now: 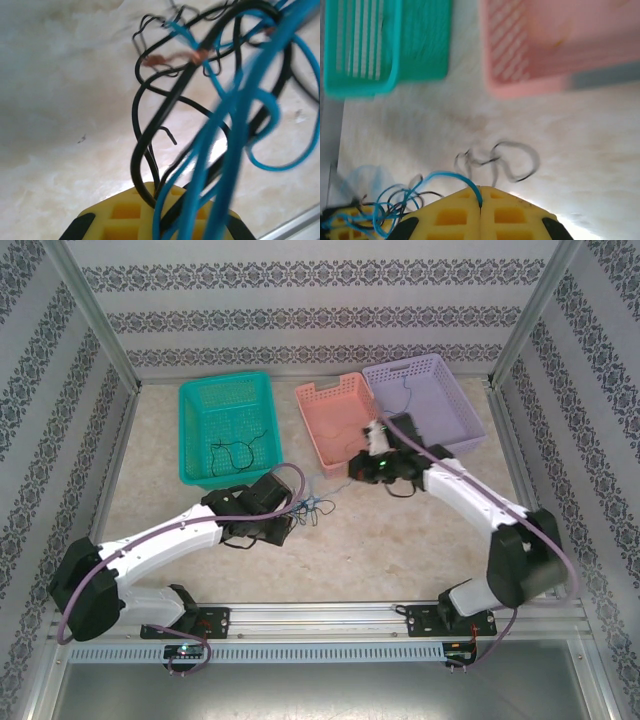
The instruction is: Untangle the cables
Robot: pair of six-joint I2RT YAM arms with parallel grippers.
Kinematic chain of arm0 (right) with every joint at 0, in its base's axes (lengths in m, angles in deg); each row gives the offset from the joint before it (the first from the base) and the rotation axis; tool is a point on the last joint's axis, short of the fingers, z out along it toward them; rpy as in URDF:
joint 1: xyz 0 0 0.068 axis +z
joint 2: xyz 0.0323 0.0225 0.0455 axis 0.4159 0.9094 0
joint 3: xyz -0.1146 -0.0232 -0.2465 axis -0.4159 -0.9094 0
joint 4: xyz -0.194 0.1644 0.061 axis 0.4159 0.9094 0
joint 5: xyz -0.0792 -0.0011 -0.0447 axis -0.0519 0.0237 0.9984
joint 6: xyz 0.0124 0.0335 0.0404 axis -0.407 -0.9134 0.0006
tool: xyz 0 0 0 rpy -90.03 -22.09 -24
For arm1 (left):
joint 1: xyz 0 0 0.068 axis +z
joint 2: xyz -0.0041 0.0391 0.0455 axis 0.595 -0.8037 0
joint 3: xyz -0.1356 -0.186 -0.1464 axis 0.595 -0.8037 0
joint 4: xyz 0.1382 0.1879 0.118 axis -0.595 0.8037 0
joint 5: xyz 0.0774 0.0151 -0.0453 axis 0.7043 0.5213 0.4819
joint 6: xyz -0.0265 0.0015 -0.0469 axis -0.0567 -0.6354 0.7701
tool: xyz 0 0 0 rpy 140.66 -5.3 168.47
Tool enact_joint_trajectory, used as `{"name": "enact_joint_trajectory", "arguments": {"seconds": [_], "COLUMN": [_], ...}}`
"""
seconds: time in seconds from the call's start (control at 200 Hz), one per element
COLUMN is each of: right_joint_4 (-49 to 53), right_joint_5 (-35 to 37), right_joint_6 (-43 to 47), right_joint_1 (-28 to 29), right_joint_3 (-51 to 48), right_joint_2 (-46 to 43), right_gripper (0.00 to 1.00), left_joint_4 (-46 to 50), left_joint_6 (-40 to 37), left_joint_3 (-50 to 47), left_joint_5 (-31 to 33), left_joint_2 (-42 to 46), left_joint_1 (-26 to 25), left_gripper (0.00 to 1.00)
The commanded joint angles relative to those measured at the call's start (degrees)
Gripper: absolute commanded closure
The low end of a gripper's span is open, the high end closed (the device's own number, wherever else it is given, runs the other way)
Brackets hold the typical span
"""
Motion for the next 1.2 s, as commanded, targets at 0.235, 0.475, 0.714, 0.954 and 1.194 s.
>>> {"name": "enact_joint_trajectory", "arguments": {"seconds": [0.235, 0.475, 0.714, 0.954, 1.194], "right_joint_4": [10.3, 13.2, 17.4, 19.5, 19.9], "right_joint_5": [15.4, 22.3, 27.1, 31.0, 29.2], "right_joint_6": [-2.2, -3.8, 0.4, 2.3, 0.5], "right_joint_1": [-5.6, -12.4, -13.6, -16.3, -14.9], "right_joint_3": [2.4, 3.0, 9.2, 13.3, 13.6], "right_joint_2": [-7.9, -12.7, -12.2, -13.4, -13.3], "right_gripper": [1.00, 1.00, 1.00, 1.00, 1.00], "left_joint_4": [8.1, 10.8, 11.6, 14.4, 14.1], "left_joint_6": [4.7, 7.1, 6.6, 7.7, 6.4], "left_joint_3": [1.7, 1.8, 2.9, 3.7, 4.7], "left_joint_5": [6.7, 8.7, 9.7, 11.5, 12.1], "left_joint_2": [-2.6, -4.4, -6.2, -10.0, -11.6], "left_joint_1": [1.9, 2.9, 3.3, 4.2, 4.3], "left_gripper": [1.00, 1.00, 1.00, 1.00, 1.00]}}
